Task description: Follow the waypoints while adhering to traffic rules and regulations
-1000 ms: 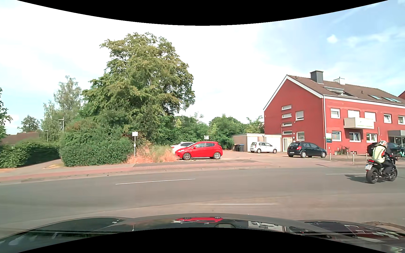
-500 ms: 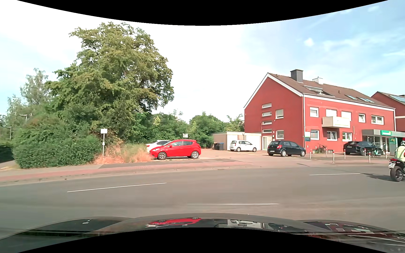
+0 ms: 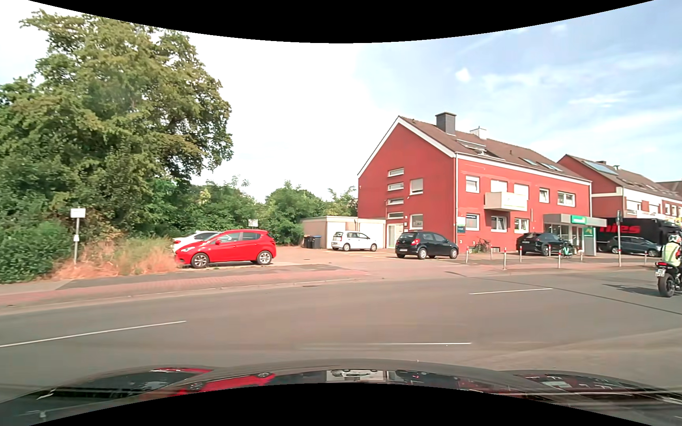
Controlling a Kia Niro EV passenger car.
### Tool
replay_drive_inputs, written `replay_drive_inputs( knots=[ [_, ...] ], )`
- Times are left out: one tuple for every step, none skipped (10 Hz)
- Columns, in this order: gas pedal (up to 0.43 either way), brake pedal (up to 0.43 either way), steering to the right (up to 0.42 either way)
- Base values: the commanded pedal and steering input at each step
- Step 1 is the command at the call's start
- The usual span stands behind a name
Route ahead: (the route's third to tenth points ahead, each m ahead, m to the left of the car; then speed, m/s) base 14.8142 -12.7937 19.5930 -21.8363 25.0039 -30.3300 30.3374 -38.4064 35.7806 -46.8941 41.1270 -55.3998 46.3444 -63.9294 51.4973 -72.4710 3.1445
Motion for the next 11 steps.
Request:
replay_drive_inputs(
  knots=[
    [0.157, 0.0, 0.46],
    [0.157, 0.0, 0.452],
    [0.157, 0.0, 0.445],
    [0.157, 0.0, 0.441],
    [0.157, 0.0, 0.44],
    [0.157, 0.0, 0.44],
    [0.157, 0.0, 0.439],
    [0.157, 0.0, 0.438],
    [0.169, 0.0, 0.434],
    [0.189, 0.0, 0.424],
    [0.189, 0.0, 0.416]
  ],
)
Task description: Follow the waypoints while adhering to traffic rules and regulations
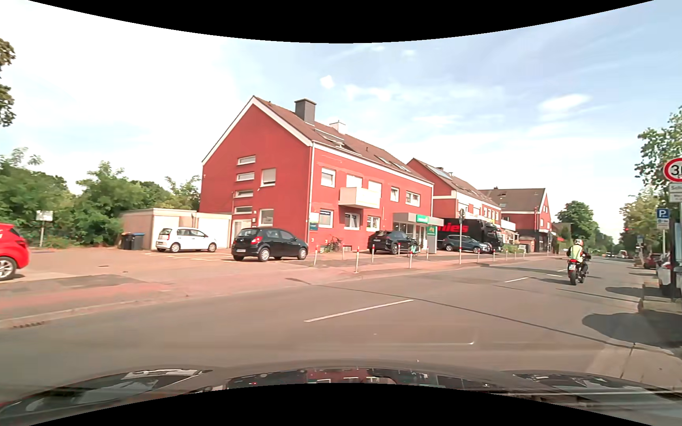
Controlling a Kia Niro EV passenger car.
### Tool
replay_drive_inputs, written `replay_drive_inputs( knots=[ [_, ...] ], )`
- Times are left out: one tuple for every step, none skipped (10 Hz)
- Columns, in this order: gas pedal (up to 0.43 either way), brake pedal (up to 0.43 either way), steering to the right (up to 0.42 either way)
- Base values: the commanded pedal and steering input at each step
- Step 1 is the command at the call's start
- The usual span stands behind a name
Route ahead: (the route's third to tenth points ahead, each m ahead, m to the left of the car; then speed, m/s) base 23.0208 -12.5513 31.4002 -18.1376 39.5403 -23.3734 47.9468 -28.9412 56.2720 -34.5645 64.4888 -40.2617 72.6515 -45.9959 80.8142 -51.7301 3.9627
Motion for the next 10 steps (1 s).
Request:
replay_drive_inputs(
  knots=[
    [0.189, 0.0, 0.413],
    [0.189, 0.0, 0.41],
    [0.189, 0.0, 0.407],
    [0.189, 0.0, 0.4],
    [0.189, 0.0, 0.387],
    [0.189, 0.0, 0.368],
    [0.189, 0.0, 0.351],
    [0.189, 0.0, 0.328],
    [0.189, 0.0, 0.305],
    [0.189, 0.0, 0.283]
  ],
)
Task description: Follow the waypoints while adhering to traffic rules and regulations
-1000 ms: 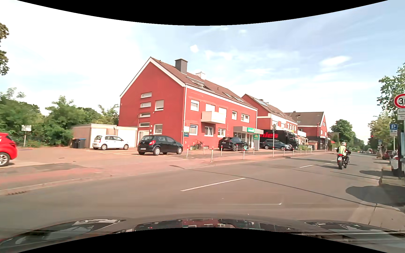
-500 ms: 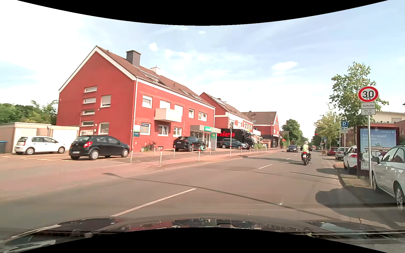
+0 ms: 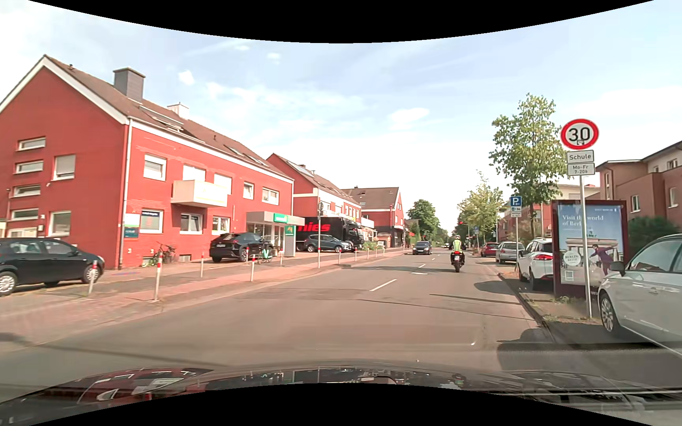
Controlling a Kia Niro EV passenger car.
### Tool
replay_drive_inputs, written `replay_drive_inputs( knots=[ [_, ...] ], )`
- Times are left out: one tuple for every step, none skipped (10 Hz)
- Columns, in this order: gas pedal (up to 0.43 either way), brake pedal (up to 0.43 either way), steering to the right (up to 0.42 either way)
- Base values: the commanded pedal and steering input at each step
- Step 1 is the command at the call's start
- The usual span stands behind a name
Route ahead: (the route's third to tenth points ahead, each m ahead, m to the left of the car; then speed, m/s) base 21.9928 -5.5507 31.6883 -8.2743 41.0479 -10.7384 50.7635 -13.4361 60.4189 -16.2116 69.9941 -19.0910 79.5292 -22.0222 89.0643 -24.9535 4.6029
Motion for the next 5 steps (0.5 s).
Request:
replay_drive_inputs(
  knots=[
    [0.189, 0.0, 0.256],
    [0.189, 0.0, 0.233],
    [0.189, 0.0, 0.212],
    [0.189, 0.0, 0.2],
    [0.189, 0.0, 0.186]
  ],
)
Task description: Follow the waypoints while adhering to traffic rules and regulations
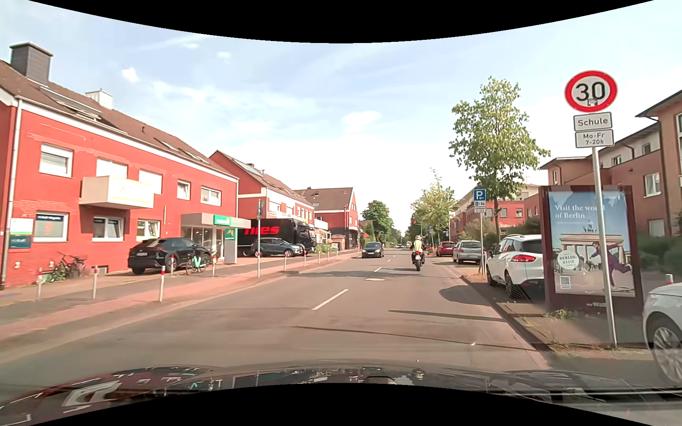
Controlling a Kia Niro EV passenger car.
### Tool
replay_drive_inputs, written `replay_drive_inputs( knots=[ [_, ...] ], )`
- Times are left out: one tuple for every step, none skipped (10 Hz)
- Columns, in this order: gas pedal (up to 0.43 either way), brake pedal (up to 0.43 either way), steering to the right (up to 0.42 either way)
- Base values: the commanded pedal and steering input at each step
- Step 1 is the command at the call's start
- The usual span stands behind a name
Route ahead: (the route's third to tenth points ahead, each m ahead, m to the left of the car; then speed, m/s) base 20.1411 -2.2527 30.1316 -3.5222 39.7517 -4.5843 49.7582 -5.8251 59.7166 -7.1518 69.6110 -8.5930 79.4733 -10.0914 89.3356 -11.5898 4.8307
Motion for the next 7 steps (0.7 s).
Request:
replay_drive_inputs(
  knots=[
    [0.189, 0.0, 0.178],
    [0.189, 0.0, 0.173],
    [0.189, 0.0, 0.16],
    [0.189, 0.0, 0.144],
    [0.189, 0.0, 0.124],
    [0.189, 0.0, 0.103],
    [0.189, 0.0, 0.086]
  ],
)
